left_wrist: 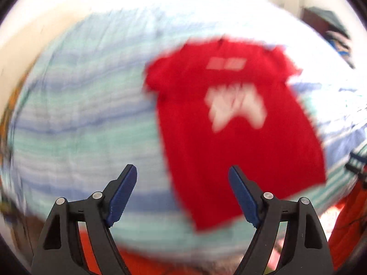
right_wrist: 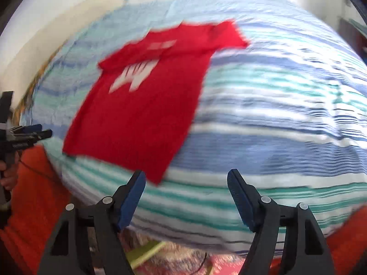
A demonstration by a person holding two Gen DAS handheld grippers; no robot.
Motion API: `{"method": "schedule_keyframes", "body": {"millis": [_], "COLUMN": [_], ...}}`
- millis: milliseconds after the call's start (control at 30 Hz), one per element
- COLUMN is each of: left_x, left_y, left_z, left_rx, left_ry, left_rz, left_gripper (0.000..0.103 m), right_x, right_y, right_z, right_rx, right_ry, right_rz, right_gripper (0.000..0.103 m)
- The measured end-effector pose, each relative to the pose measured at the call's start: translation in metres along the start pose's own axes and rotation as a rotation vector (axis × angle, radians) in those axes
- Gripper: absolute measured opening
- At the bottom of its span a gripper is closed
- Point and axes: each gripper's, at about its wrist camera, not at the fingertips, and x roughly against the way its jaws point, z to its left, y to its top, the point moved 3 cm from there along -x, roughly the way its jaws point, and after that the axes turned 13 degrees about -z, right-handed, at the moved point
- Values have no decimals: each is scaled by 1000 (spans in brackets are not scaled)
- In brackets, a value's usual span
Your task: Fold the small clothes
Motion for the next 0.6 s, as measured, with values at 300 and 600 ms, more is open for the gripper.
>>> {"method": "schedule_keyframes", "body": {"millis": [300, 600], "left_x": [-176, -214], "left_y": [51, 59], "left_z": [-114, -109], "left_rx": [-364, -224], "left_ry": [20, -3], "left_rz": [17, -8], "left_gripper": [64, 3], "right_x": [-9, -16], "right_y": [-1, -6], "right_z": [-33, -42], "right_rx": [-163, -197], "right_ry": [11, 13], "right_rz": [3, 33], "right_gripper": [73, 73]}}
